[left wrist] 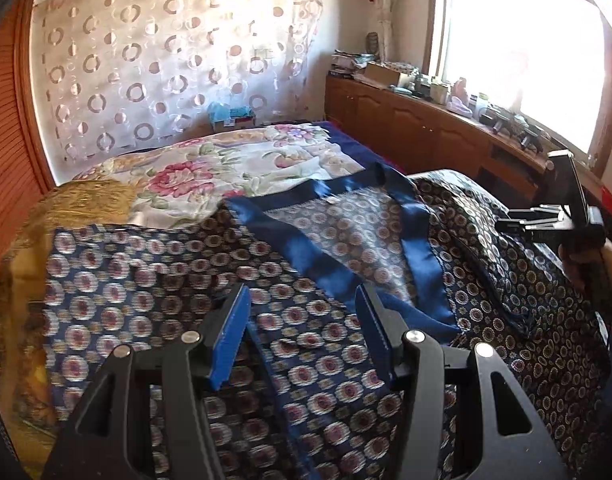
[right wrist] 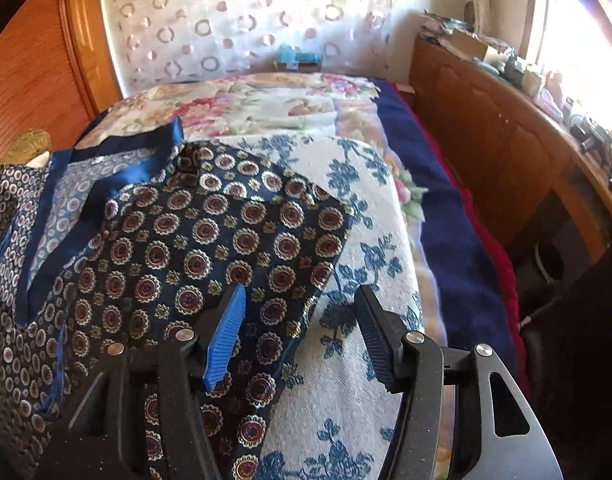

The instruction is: Fold small clothes

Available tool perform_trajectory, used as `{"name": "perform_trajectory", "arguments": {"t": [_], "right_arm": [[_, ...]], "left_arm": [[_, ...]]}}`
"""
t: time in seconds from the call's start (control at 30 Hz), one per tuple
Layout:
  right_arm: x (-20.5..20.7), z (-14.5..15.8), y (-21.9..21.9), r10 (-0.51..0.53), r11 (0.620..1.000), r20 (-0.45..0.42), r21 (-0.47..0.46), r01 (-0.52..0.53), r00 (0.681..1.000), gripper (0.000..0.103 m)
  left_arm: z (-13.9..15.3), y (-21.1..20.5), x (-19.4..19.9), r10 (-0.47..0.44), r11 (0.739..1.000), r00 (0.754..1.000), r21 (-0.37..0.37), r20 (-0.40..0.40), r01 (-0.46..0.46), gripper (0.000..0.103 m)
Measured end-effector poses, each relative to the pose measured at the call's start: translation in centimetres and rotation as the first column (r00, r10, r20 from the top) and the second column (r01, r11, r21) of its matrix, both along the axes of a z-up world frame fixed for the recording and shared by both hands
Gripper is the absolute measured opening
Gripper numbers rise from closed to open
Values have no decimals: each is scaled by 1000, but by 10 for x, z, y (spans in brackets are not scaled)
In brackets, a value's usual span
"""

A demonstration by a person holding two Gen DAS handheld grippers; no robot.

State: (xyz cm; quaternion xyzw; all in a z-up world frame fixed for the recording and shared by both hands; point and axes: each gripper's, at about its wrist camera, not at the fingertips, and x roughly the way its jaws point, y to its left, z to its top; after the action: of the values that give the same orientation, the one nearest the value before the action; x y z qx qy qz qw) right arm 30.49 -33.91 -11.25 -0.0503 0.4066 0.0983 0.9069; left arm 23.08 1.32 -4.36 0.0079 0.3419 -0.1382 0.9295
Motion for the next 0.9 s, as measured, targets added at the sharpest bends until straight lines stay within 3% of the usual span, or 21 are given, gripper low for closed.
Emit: {"name": "perform_trajectory", "arguments": {"t": [0.27,0.57,0.9], "right_arm": [[-3,-4,4,45,999,4,9,-45,999,74],[-2,-5,6,55,998,1,0,-55,998,78],[-2,-6,7,56,998,1,0,-56,998,79]], "left_arm": [[12,58,-4,143,989,989,22,-22,-143,54],[9,100,16,245,968,968,71,-60,-241,54],[3,106,27,266,959,960,125,-83,-255,33]]}}
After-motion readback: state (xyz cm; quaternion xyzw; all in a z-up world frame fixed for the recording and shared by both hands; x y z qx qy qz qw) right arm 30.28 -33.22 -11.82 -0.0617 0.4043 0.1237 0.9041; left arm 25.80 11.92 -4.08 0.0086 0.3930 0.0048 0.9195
